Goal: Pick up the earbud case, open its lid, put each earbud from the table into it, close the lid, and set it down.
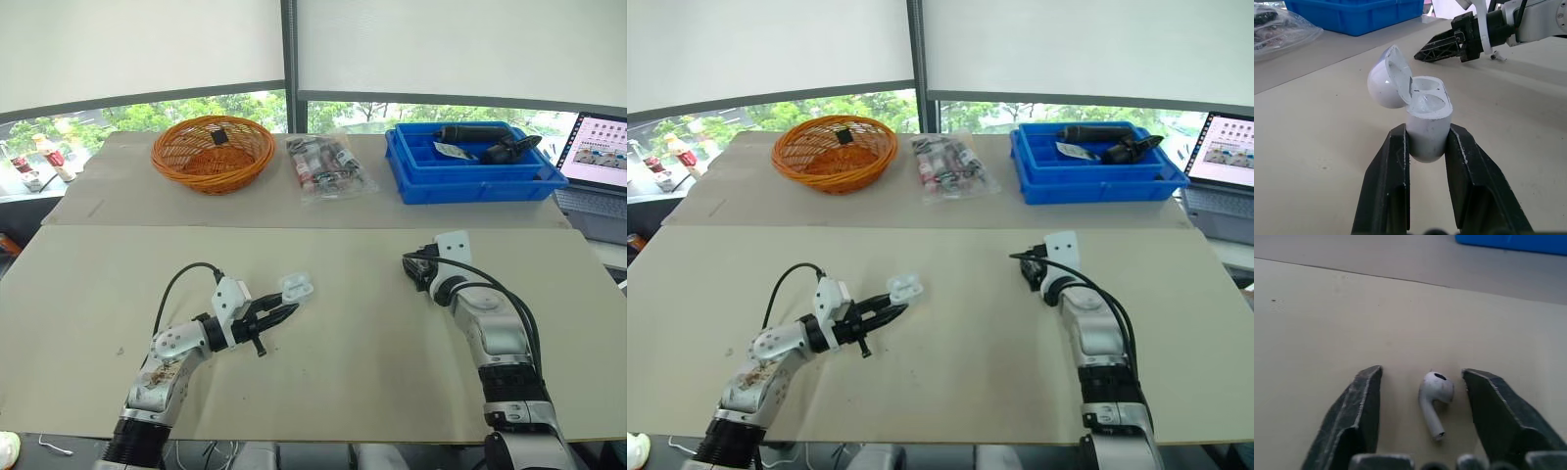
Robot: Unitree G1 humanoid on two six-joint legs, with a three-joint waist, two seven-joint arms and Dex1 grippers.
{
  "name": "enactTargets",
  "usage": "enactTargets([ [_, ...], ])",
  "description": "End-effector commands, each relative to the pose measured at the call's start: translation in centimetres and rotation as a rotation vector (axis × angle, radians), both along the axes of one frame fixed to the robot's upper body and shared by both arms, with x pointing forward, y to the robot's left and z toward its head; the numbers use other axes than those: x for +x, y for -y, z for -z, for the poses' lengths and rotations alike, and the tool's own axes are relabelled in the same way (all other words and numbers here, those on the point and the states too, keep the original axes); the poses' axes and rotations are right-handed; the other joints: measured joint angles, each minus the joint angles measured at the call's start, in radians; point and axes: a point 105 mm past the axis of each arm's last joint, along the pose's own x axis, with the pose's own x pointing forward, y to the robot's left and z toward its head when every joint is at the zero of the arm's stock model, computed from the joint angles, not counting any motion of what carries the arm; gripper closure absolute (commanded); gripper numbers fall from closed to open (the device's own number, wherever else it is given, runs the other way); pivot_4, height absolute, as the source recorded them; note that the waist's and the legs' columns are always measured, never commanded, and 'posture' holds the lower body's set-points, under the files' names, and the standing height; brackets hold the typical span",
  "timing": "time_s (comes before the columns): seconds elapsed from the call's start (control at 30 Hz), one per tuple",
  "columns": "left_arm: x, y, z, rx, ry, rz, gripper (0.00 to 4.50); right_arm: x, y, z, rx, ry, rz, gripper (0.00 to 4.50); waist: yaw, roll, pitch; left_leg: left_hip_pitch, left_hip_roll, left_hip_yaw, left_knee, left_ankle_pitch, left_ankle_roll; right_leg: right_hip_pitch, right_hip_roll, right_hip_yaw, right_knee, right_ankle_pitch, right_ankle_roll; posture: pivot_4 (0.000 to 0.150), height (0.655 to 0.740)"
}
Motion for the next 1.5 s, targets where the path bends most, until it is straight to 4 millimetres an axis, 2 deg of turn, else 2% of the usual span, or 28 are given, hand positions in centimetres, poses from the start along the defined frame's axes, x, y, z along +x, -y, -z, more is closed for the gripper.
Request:
enactTargets([
  [0.03, -0.3, 0.1, -1.0, -0.01, 0.042, 0.013, 3.98, -0.9, 0.2, 1.5, 0.006, -0.068, 0.005, 2.92, 0.0, 0.0, 0.0, 0.0, 0.0, 0.0, 0.0, 0.0, 0.0, 0.0, 0.0, 0.0, 0.0, 0.0, 0.0, 0.15, 0.7054],
  [0.13, -0.3, 0.2, -1.0, -0.009, 0.041, 0.014, 3.98, -1.2, -0.1, 1.7, 0.007, -0.073, -0.009, 3.95, -0.001, 0.0, 0.0, 0.0, 0.0, 0.0, 0.0, 0.0, 0.0, 0.0, 0.0, 0.0, 0.0, 0.0, 0.0, 0.15, 0.7054],
  [0.17, -0.3, 0.2, -1.0, -0.008, 0.041, 0.013, 3.98, -1.3, -0.3, 1.6, 0.004, -0.069, -0.02, 4.17, -0.002, 0.0, 0.0, 0.0, 0.0, 0.0, 0.0, 0.0, 0.0, 0.0, 0.0, 0.0, 0.0, 0.0, 0.0, 0.15, 0.7054],
  [0.3, -0.6, 0.1, -1.1, -0.008, 0.041, 0.009, 3.98, -2.1, -2.0, 0.2, -0.029, -0.034, -0.171, 4.18, -0.003, 0.0, 0.0, 0.0, 0.0, 0.0, 0.0, 0.0, 0.0, 0.0, 0.0, 0.0, 0.0, 0.0, 0.0, 0.15, 0.7054],
  [0.43, -1.1, 0.1, -1.2, -0.009, 0.039, 0.007, 3.98, -4.2, -3.2, -2.7, -0.141, 0.058, -0.412, 4.18, -0.003, 0.0, 0.0, -0.001, 0.0, 0.0, 0.0, 0.0, 0.0, -0.001, 0.0, 0.0, -0.001, 0.0, 0.0, 0.15, 0.7054],
  [0.6, -1.7, 0.2, -1.6, -0.015, 0.037, -0.002, 3.98, -8.4, -4.3, -4.9, -0.27, 0.145, -0.762, 4.18, -0.003, 0.001, 0.002, -0.001, 0.0, 0.0, 0.0, 0.0, 0.0, 0.0, 0.0, 0.0, -0.001, 0.0, 0.0, 0.15, 0.7054],
  [0.8, -2.8, 0.1, -1.9, -0.002, 0.041, 0.005, 3.98, -13.4, -3.6, -4.5, -0.419, 0.052, -1.08, 4.18, -0.002, 0.0, 0.004, 0.0, 0.0, 0.0, 0.0, 0.0, 0.001, 0.001, 0.0, 0.0, -0.002, 0.0, 0.001, 0.15, 0.7054],
  [1.0, -3.6, 0.3, -2.2, 0.006, 0.039, 0.018, 3.98, -16.0, 0.8, -1.6, -0.601, -0.176, -1.225, 4.18, -0.001, 0.0, 0.004, 0.001, 0.0, 0.0, 0.0, 0.0, 0.001, 0.002, 0.0, 0.0, -0.002, 0.0, 0.001, 0.15, 0.7054],
  [1.17, -4.3, 0.8, -2.3, 0.0, 0.023, 0.032, 3.98, -16.9, 3.3, 0.0, -0.653, -0.291, -1.268, 4.18, 0.0, -0.001, 0.004, 0.001, 0.0, 0.001, 0.0, 0.0, 0.001, 0.002, 0.0, 0.0, -0.002, 0.0, 0.001, 0.15, 0.7054],
  [1.5, -4.8, 1.2, -2.0, -0.007, 0.001, 0.032, 3.98, -16.8, 4.2, 0.8, -0.643, -0.346, -1.265, 4.18, 0.001, -0.001, 0.005, 0.002, 0.0, 0.001, 0.0, 0.0, 0.001, 0.003, 0.0, 0.0, -0.002, 0.0, 0.001, 0.15, 0.7054],
])
